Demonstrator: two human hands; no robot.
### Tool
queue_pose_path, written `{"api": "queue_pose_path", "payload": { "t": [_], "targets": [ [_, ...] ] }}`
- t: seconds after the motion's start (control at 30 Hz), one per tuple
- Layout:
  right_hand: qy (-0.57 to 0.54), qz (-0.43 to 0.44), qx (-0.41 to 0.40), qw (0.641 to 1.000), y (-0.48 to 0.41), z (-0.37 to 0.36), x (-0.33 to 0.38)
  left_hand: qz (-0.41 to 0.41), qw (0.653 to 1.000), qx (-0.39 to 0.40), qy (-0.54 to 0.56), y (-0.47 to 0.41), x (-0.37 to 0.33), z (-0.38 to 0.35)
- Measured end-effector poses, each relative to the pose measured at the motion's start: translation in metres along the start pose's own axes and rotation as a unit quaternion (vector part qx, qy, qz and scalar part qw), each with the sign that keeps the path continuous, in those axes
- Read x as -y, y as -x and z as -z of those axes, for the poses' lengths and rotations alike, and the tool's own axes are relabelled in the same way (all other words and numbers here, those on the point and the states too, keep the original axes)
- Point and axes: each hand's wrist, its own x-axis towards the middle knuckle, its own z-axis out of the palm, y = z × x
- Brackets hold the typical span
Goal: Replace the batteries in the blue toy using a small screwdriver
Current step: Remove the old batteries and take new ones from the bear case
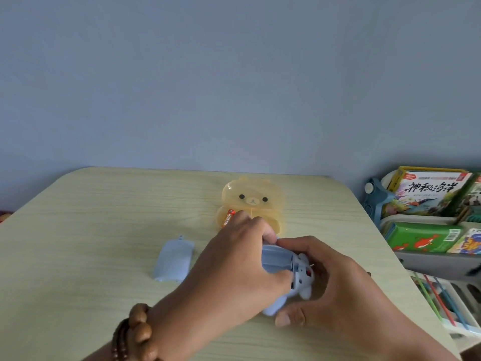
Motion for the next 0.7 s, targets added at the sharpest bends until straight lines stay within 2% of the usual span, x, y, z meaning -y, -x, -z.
{"api": "queue_pose_path", "payload": {
  "t": [0.4, 0.57, 0.7],
  "targets": [
    [-0.046, -0.014, -0.011, 0.999, 0.001, -0.001, -0.01, 0.139, 0.988, 0.036, 0.064, -0.003, -0.022, -0.019],
    [-0.031, -0.009, -0.028, 0.999, 0.0, -0.003, -0.014, 0.141, 0.985, 0.029, 0.092, -0.006, -0.024, -0.022],
    [-0.023, -0.005, -0.031, 0.999, 0.001, -0.001, -0.014, 0.111, 0.991, -0.001, 0.073, -0.004, -0.021, -0.024]
  ]
}}
